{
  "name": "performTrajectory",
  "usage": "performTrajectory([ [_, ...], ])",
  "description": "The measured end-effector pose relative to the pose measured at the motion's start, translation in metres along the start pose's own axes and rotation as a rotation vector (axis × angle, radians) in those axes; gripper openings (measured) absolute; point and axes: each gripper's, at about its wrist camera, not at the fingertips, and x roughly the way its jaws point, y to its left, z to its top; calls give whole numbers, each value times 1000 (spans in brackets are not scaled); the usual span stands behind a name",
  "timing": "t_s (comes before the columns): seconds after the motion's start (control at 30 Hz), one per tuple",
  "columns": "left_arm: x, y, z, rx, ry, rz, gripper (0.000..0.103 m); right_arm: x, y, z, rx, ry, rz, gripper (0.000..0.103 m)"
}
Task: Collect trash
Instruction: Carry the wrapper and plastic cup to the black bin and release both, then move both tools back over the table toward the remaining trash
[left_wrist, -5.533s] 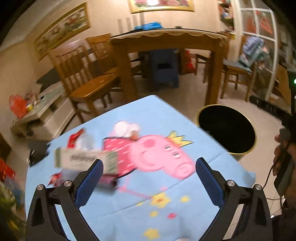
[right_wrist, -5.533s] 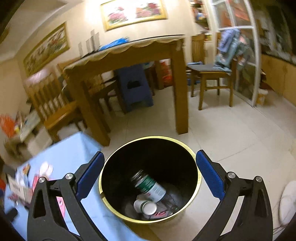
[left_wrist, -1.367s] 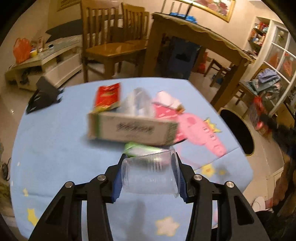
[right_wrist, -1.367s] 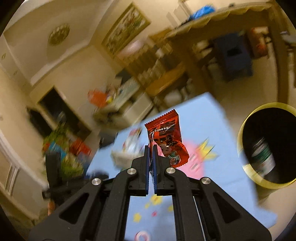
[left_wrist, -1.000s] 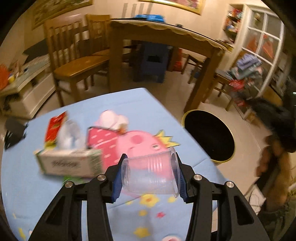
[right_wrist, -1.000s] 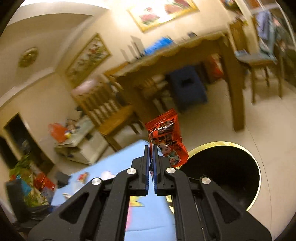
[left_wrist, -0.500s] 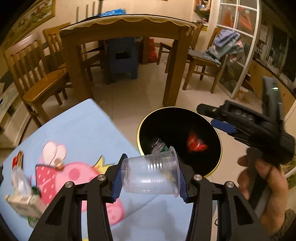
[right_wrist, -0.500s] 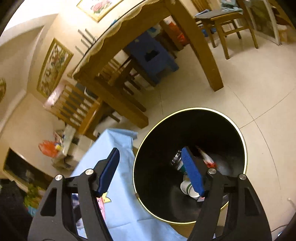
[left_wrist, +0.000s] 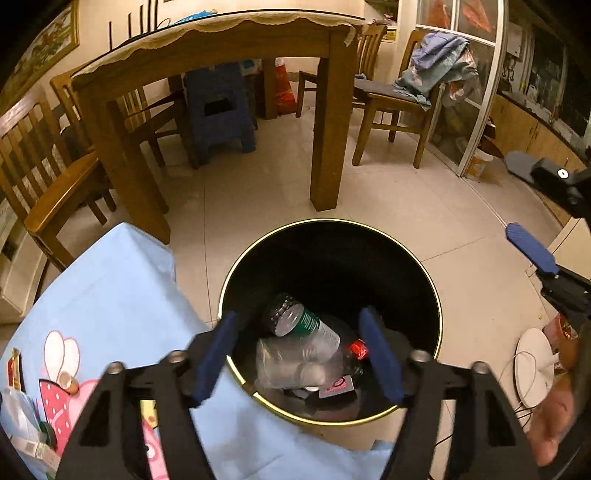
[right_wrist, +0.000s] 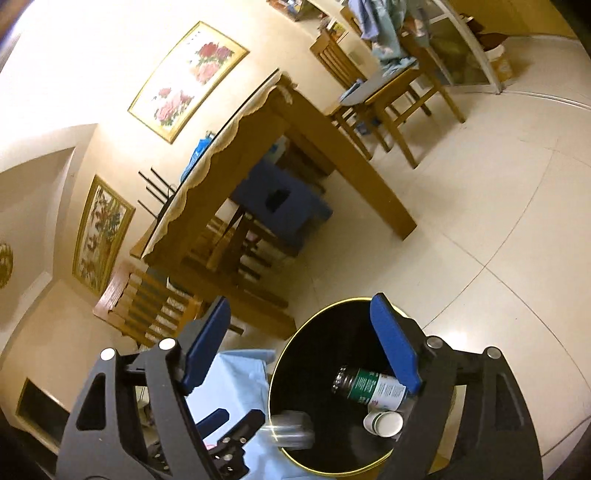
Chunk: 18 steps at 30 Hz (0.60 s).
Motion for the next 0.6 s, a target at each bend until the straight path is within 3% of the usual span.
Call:
performTrajectory([
  [0.2,-7,0,-11,12,-5,18,76,-1,6,-2,-44,5,-13,79],
  [0.33,-24,17,-28,-12,-15,61,88,12,26,-15,-105,37,-7,83],
  [0.43,-41,36,-43,-56,-18,89,96,20,44,-27,-180,64,-2,85],
  [0.6,-94,82,-84,-120,-70,174,96,33,92,-66,-402,143,64,88],
])
